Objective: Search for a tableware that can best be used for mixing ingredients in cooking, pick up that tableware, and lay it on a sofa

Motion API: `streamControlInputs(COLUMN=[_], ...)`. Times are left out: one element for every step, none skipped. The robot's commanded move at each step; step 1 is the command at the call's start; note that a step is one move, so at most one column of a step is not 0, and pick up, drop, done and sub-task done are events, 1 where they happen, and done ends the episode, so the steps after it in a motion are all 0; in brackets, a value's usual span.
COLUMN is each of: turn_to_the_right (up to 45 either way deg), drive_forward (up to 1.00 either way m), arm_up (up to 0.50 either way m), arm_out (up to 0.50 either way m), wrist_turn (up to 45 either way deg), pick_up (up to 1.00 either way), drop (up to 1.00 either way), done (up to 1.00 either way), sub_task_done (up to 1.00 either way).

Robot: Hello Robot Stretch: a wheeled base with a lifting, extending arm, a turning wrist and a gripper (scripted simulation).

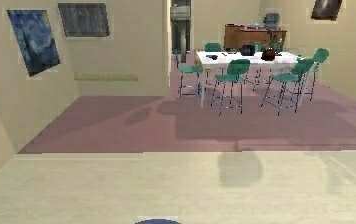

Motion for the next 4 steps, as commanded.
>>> streamControlInputs(turn_to_the_right=[45.0,42.0,0.0,3.0], drive_forward=[0.0,0.0,1.0,0.0], arm_up=[0.0,0.0,0.0,0.0], arm_out=[0.0,0.0,0.0,0.0], wrist_turn=[0.0,0.0,0.0,0.0], pick_up=[0.0,0.0,0.0,0.0], drop=[0.0,0.0,0.0,0.0], done=[0.0,0.0,0.0,0.0], sub_task_done=[0.0,0.0,0.0,0.0])
